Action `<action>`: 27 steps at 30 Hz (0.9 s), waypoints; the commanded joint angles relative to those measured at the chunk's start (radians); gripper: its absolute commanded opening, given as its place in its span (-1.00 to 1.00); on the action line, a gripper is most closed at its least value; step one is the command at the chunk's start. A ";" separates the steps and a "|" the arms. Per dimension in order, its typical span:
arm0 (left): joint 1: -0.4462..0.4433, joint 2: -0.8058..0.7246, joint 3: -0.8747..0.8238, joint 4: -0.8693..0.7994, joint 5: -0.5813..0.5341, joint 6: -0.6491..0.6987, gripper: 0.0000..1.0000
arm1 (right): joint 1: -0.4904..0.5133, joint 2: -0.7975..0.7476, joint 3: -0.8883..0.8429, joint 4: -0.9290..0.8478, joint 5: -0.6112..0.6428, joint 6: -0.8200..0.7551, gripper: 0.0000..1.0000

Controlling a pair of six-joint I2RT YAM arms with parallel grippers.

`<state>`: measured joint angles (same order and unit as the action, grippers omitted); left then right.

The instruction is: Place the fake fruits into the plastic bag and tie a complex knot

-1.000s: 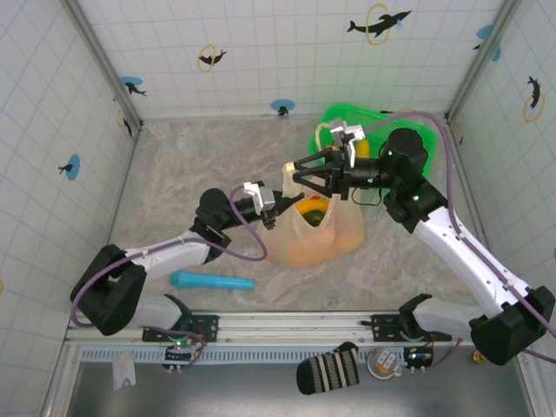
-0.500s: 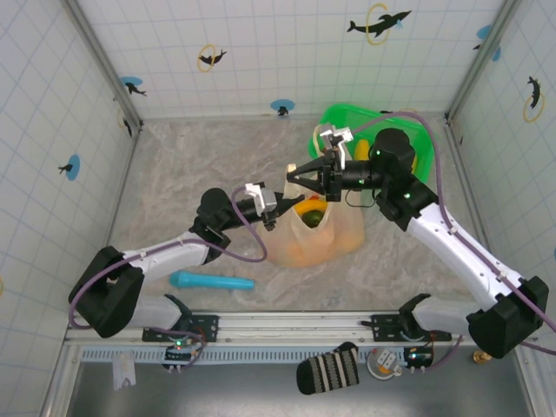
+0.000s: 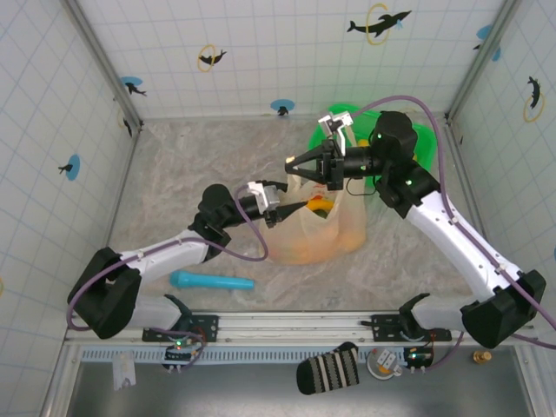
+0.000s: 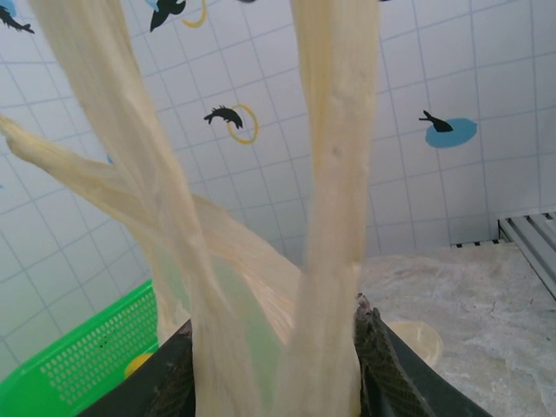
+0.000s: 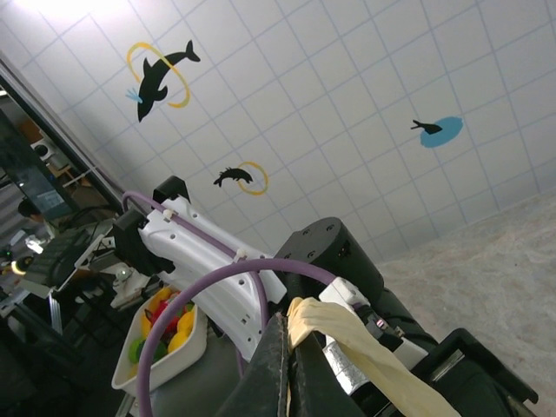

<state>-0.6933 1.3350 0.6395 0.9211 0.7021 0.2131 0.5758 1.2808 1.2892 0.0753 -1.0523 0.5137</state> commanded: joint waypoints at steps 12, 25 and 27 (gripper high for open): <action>-0.005 0.045 0.075 0.027 0.091 -0.016 -0.50 | -0.002 0.011 0.065 0.032 -0.057 0.054 -1.00; 0.080 -0.040 0.046 -0.098 0.076 -0.103 -1.00 | -0.035 -0.186 -0.049 -0.116 0.310 -0.272 0.17; 0.080 -0.054 0.087 -0.249 0.075 -0.051 -1.00 | -0.050 -0.219 -0.059 -0.157 0.402 -0.317 0.08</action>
<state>-0.6155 1.3220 0.6781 0.8333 0.7662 0.1139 0.5388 1.1244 1.2465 -0.0441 -0.8143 0.3176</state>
